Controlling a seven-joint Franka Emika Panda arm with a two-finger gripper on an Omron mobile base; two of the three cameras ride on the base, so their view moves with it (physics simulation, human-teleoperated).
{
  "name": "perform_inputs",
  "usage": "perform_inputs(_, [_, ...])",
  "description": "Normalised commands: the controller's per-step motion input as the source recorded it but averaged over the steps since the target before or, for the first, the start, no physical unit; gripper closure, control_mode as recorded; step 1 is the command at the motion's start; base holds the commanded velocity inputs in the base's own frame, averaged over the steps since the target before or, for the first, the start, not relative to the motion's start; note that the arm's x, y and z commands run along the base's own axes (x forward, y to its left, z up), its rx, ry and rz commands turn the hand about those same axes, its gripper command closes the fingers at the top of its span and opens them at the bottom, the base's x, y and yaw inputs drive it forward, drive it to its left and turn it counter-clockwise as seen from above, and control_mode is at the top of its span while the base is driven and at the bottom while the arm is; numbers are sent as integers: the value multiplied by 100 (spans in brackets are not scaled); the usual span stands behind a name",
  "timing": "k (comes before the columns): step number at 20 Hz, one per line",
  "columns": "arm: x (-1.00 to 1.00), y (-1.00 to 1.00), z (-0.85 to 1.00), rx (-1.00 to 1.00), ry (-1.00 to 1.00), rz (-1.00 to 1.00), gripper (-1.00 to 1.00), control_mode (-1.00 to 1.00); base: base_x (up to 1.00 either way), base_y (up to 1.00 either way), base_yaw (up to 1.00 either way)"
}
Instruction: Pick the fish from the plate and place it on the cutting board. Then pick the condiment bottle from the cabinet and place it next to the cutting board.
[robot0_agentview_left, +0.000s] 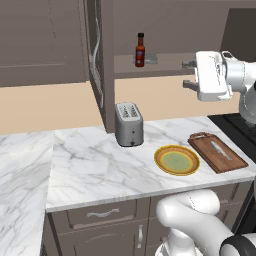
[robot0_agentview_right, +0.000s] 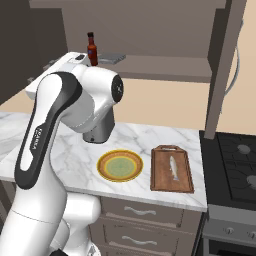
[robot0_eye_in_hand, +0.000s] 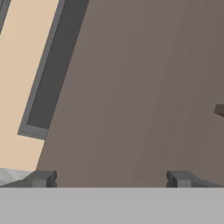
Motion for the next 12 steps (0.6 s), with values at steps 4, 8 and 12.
perform_inputs(4, [25,0,17,8,0,-3,-100,-100,0,0,0])
perform_inputs(8, [20,1,20,8,0,-3,-100,-100,0,0,0])
perform_inputs(12, [19,0,17,8,0,-3,-100,-100,0,0,0])
